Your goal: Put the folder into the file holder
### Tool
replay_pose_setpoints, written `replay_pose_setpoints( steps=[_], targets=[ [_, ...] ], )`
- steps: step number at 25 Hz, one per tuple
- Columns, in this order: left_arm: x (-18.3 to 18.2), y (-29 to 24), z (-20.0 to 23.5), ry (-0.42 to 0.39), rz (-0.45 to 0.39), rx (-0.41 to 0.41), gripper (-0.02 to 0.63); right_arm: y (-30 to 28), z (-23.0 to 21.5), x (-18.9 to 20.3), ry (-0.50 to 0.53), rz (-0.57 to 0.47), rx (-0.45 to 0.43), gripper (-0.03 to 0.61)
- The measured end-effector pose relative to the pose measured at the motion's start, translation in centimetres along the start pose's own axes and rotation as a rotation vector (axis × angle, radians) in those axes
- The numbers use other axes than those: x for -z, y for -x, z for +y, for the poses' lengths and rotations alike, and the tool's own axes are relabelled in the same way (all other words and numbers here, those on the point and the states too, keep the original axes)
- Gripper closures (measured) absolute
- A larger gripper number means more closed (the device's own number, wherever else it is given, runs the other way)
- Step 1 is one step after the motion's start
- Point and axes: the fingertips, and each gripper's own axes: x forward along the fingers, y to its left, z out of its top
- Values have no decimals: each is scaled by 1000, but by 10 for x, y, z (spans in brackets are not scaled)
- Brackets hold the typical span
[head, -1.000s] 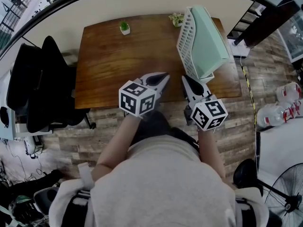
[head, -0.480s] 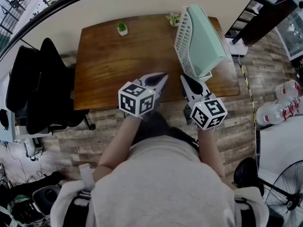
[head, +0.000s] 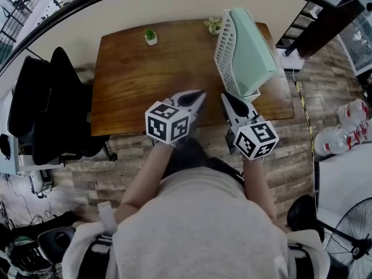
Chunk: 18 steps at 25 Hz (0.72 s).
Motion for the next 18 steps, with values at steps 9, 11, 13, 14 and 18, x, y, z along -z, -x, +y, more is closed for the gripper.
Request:
replay_pose_setpoints(
  steps=[9, 11, 13, 14, 18],
  targets=[
    [2, 0, -1, 6, 2, -2, 600, -1, 1, 1, 3, 6, -10, 572],
    [4, 1, 1, 8, 3, -4, 601, -1, 2, 3, 2, 9, -13, 572],
    [6, 2, 1, 10, 5, -5, 600, -1, 3, 5, 1, 12, -14, 572],
    [7, 1, 1, 10, 7, -4, 601, -1, 3, 6, 0, 13, -15, 572],
    [11, 2, 0, 5, 16, -1, 601, -2, 5, 8, -1, 14, -18, 572]
  ],
)
